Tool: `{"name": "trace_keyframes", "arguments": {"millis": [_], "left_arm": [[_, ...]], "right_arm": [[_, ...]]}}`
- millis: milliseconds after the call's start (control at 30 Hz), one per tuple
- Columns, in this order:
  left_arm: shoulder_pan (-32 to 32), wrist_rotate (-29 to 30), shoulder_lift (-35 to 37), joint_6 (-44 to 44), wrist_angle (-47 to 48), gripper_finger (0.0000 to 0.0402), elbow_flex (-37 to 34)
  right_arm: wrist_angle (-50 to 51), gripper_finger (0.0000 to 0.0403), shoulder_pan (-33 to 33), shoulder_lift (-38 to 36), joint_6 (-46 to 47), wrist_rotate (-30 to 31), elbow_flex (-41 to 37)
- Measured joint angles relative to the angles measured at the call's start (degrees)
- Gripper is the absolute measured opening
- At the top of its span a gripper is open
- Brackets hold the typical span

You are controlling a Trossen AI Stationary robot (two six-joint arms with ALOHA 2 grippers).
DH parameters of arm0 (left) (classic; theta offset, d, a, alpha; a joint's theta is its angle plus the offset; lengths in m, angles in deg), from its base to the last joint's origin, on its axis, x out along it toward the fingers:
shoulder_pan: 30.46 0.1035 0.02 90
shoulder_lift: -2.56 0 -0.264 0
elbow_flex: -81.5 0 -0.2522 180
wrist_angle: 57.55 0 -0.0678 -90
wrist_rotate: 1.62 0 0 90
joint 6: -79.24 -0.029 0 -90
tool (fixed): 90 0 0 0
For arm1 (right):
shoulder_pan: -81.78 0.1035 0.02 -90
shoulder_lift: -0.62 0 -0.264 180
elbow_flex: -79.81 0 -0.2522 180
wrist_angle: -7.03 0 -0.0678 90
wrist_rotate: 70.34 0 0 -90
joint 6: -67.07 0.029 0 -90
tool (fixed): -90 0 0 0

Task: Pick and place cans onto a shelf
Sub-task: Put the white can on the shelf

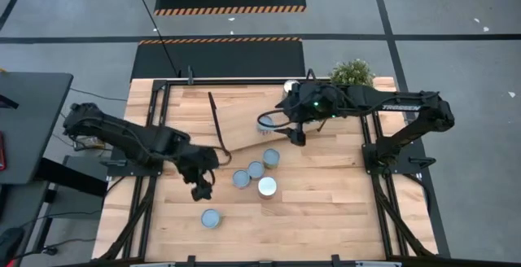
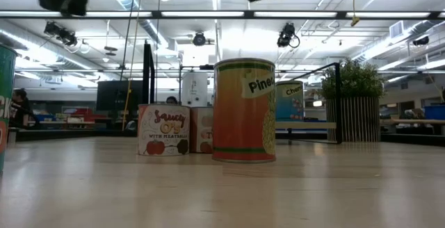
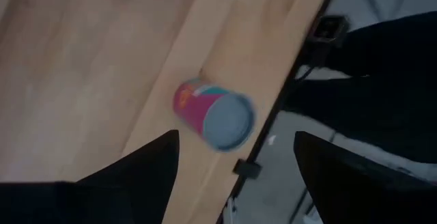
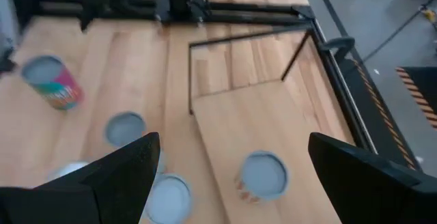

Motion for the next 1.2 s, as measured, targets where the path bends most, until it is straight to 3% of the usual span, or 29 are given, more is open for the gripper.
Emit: {"name": "trace_keyframes", "arguments": {"millis": [100, 300, 567, 933, 1200], "left_arm": [[-2.57, 0.21, -3.37, 4.29, -1.03, 0.0295, 1.35], [-3.14, -4.77, -7.63, 6.12, -0.83, 0.0315, 2.74], [-5.81, -6.40, -8.14, 7.19, -1.62, 0.0316, 3.17], [-14.72, 2.51, -9.89, 10.05, -0.27, 0.0307, 3.17], [-22.76, 3.44, -15.35, 13.41, -2.61, 0.0294, 3.08]], "right_arm": [[0.07, 0.0382, 2.64, -0.73, 0.84, -0.57, 0.00], [0.95, 0.0382, 8.63, -1.22, 3.43, -0.46, -0.04], [4.14, 0.0382, 11.97, -2.86, 5.22, 6.31, -0.05], [4.70, 0.0382, 11.44, -2.88, 4.70, 7.77, -1.95], [5.32, 0.0382, 10.74, -3.03, 2.07, 9.10, -1.97]]}}
